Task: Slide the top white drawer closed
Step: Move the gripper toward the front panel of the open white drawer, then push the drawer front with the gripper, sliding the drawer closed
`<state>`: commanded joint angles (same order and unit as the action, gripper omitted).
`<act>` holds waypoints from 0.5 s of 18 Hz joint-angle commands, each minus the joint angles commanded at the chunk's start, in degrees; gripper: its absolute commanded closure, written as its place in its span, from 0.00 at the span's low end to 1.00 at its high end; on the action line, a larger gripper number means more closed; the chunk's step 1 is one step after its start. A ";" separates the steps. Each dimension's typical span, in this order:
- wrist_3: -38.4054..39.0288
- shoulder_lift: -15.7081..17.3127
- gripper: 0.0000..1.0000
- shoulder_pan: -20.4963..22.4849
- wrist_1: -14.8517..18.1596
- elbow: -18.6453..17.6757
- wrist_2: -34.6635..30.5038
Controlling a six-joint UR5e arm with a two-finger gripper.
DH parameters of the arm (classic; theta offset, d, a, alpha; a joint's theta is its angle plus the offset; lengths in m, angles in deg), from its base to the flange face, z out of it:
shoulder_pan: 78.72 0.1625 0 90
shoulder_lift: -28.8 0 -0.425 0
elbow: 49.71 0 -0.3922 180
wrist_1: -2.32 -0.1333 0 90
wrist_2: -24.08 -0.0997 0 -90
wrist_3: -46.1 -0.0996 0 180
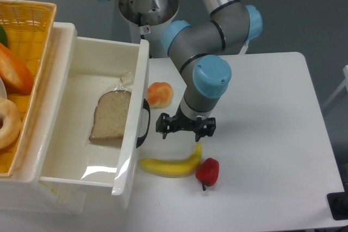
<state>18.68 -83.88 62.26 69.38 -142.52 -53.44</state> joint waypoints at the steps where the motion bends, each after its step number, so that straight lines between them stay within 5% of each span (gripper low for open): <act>1: 0.00 0.09 0.00 0.00 0.00 0.00 0.26; 9: -0.09 0.44 0.00 -0.53 0.09 0.18 1.84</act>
<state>18.59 -83.44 61.73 69.47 -142.35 -51.59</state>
